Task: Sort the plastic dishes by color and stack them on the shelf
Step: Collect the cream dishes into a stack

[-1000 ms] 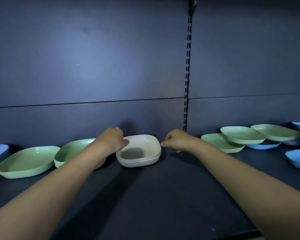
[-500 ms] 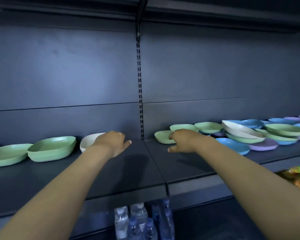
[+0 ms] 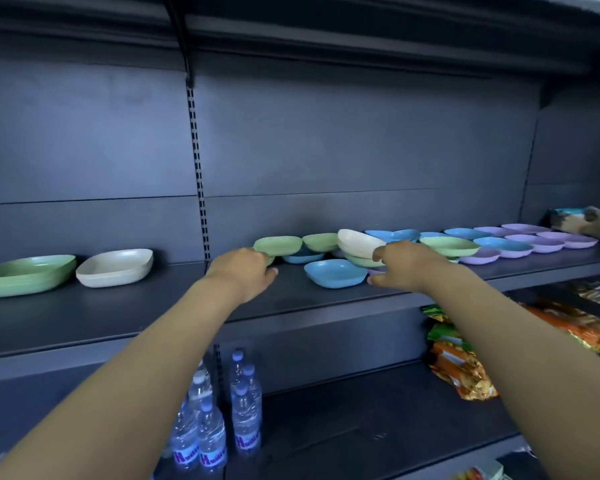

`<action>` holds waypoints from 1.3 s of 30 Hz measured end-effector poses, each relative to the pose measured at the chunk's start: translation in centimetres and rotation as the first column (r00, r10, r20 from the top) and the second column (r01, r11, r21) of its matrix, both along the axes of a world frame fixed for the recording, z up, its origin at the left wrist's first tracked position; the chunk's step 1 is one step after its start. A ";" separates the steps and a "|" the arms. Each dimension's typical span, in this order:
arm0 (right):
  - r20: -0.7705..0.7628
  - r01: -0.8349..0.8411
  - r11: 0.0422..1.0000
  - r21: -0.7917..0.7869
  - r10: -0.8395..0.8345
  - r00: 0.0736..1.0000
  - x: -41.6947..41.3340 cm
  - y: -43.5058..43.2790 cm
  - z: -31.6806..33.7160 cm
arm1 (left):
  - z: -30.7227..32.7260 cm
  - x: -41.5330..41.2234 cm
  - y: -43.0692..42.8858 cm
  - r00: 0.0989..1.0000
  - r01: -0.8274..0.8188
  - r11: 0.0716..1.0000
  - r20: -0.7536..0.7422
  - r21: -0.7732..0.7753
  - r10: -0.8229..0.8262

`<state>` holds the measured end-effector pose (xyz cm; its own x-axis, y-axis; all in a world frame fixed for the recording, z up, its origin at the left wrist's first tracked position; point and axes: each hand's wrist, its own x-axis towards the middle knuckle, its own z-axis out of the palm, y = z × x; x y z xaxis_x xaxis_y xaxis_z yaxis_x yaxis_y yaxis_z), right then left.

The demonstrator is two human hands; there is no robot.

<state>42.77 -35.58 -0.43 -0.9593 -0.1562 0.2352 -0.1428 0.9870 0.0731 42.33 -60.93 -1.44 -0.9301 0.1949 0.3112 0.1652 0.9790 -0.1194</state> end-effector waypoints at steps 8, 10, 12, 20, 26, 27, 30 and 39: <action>0.023 0.070 0.997 -0.026 -0.070 0.997 -2.5 7.5 0.4 | 1.9 -3.8 7.7 0.999 0.050 0.997 -0.014 0.060 -0.049; -0.008 0.104 0.995 -0.005 -0.104 0.995 -4.3 8.9 0.5 | 1.9 -5.8 9.2 0.998 0.065 0.995 -0.021 0.076 -0.064; -0.044 0.116 0.993 -0.003 -0.116 0.992 -6.6 10.4 0.5 | 1.7 -8.0 10.6 0.997 0.078 0.994 -0.033 0.077 -0.076; 0.000 0.066 0.989 -0.131 -0.066 0.998 -17.6 14.0 1.0 | 1.7 -18.7 12.3 0.996 0.082 0.978 -0.046 0.192 -0.075; 0.049 -0.037 0.944 -0.328 0.056 0.997 -23.8 13.7 -0.5 | -0.4 -22.8 12.7 0.998 0.052 0.965 -0.055 0.255 -0.040; 0.057 -0.043 0.937 -0.346 0.067 0.996 -24.7 13.6 -0.8 | -0.7 -23.2 12.8 0.998 0.046 0.965 -0.058 0.257 -0.032; 0.075 -0.038 0.907 -0.420 0.076 0.994 -27.4 13.2 -1.6 | -1.5 -24.0 12.7 0.997 0.036 0.955 -0.070 0.295 -0.016; 0.181 -0.121 0.841 -0.527 0.250 0.951 -30.8 12.7 -3.1 | -2.9 -23.8 13.3 0.989 -0.089 0.905 -0.068 0.415 0.129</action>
